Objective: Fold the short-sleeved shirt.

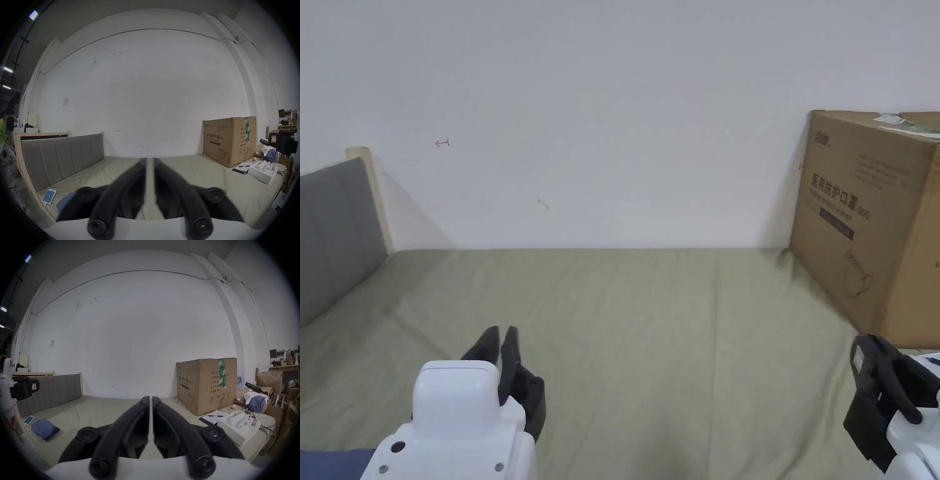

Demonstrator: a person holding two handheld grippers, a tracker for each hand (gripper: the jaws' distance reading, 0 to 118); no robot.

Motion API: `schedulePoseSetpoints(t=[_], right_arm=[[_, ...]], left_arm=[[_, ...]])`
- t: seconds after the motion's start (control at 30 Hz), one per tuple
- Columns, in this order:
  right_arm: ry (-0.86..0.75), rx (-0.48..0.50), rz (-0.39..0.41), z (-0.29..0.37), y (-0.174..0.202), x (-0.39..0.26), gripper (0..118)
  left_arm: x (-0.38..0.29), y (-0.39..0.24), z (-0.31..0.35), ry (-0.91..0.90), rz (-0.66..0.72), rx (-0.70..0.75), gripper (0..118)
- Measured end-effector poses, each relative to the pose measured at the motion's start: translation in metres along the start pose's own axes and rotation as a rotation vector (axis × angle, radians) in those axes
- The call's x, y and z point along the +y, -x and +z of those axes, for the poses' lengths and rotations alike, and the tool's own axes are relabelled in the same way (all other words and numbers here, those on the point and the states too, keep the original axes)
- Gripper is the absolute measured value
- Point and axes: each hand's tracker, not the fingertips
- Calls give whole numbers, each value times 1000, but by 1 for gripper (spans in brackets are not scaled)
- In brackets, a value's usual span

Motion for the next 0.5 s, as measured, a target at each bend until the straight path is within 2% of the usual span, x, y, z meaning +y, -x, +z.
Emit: schedulePoseSetpoints(t=[0.1,0.17,0.23,0.27,0.33,0.5], right_arm=[[-6,21,18,0,3,3,61],[-11,16,39,0,8,3,100],[-10,19,53,1,12,2,103],[-18,27,52,2,13,1,111],[-22,35,58,3,16,0,117],[-20,44,77,3,21,0,118]], left_arm=[[3,0,1,-9,11,-36,72],[4,-2,2,-16,8,-41,97],[5,-3,5,-32,1,-26,100],[5,-3,6,-48,1,-11,104],[5,-4,7,-60,2,3,108],[7,4,6,-39,24,-39,111]])
